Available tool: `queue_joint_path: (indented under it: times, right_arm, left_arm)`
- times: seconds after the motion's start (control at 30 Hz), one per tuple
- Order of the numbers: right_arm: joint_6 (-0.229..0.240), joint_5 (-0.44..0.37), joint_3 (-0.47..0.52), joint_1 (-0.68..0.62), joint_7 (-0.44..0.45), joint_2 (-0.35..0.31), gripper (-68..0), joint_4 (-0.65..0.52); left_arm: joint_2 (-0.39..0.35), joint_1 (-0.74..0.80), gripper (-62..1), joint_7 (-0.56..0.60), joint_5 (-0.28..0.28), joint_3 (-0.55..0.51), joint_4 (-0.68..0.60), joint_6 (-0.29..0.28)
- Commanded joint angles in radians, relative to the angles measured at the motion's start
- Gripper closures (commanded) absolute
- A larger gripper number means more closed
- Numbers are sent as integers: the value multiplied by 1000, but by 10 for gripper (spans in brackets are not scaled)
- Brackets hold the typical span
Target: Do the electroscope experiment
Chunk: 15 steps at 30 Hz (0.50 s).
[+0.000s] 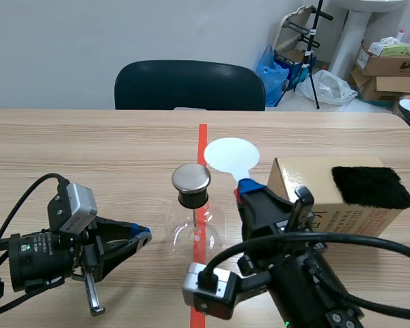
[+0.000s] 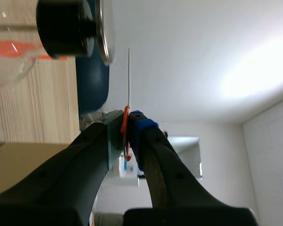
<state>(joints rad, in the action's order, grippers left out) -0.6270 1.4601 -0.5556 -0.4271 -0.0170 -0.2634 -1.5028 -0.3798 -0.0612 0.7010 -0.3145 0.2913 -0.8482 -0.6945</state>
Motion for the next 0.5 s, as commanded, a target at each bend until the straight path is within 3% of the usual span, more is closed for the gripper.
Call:
queue_joint_path:
  times: [0.0,0.23,0.47]
  right_arm:
    - [-8,1,5,8,27,-11,-11,-18]
    - [-8,1,5,8,137,-11,-11,-18]
    - [-8,1,5,8,159,-11,-11,-18]
  left_arm:
    - [-1,0,-42,13,14,-9,-18,-2]
    - [-1,0,-42,13,14,-9,-18,-2]
    - [-1,0,-42,13,14,-9,-18,-2]
